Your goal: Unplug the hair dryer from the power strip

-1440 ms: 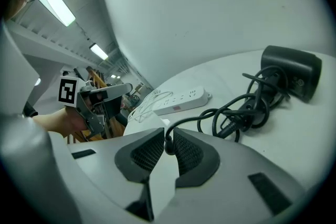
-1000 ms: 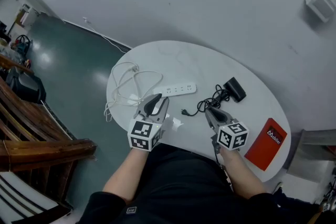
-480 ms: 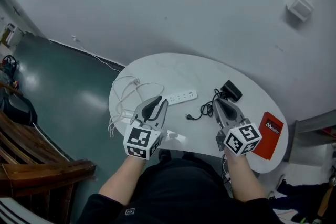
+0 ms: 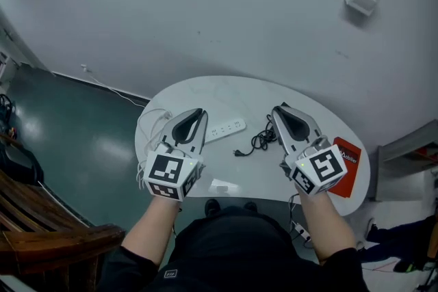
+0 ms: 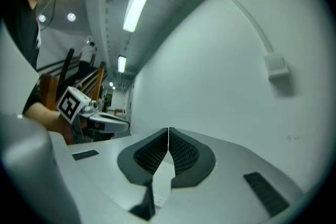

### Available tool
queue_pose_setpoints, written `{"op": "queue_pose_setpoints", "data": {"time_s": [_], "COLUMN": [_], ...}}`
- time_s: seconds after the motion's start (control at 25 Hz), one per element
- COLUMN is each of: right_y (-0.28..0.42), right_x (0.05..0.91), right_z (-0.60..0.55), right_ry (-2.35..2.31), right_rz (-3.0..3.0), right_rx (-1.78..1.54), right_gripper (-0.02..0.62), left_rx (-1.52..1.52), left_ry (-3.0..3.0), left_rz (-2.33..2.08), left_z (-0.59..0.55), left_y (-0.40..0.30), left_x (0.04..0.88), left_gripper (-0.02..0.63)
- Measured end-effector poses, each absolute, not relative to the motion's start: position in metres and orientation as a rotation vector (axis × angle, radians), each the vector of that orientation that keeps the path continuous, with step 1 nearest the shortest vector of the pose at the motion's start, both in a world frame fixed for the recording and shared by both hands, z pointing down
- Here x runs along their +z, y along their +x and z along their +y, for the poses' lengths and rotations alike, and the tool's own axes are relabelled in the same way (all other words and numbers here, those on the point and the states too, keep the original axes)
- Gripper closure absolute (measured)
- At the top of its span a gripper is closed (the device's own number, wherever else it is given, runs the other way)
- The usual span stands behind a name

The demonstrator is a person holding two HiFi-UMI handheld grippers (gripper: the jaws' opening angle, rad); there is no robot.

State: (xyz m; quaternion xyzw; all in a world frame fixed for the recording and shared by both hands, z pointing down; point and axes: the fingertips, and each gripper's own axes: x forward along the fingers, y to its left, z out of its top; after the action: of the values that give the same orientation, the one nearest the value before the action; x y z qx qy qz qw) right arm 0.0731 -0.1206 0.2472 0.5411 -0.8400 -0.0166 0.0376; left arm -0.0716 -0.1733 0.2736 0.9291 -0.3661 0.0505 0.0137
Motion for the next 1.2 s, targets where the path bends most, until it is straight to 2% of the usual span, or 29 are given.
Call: {"op": "queue_pose_setpoints", "data": {"time_s": [0.12,0.28,0.64,1.2], "right_y": [0.072,0.097,0.154,0.147], "right_x": [0.23,0.206,0.236,0.252], "right_z": [-0.12,-0.108,-0.076,-0.09], "right_ry": [1.578,1.725,1.938,1.895], "right_rz": [-2.587,-2.62,-2.648,-2.647], "right_rx": [-0.139,-0.17,0.037,0.067], "right_gripper": [0.56,0.56,0.561,0.561], "left_rx": [0.15,0.104,0.115,0.119], "left_ry": [2.892,2.889,2.909,2.838], "left_rz": [-1.152,-1.186,-1.231,-1.279], "left_z": [-0.173,-0.172,-0.148,-0.158], "left_y": [-0.058,-0.044,-0.033,-0.049], "left_x": [0.259,0.242,0.242,0.259], "left_gripper": [0.571,0.572,0.575,0.578]}}
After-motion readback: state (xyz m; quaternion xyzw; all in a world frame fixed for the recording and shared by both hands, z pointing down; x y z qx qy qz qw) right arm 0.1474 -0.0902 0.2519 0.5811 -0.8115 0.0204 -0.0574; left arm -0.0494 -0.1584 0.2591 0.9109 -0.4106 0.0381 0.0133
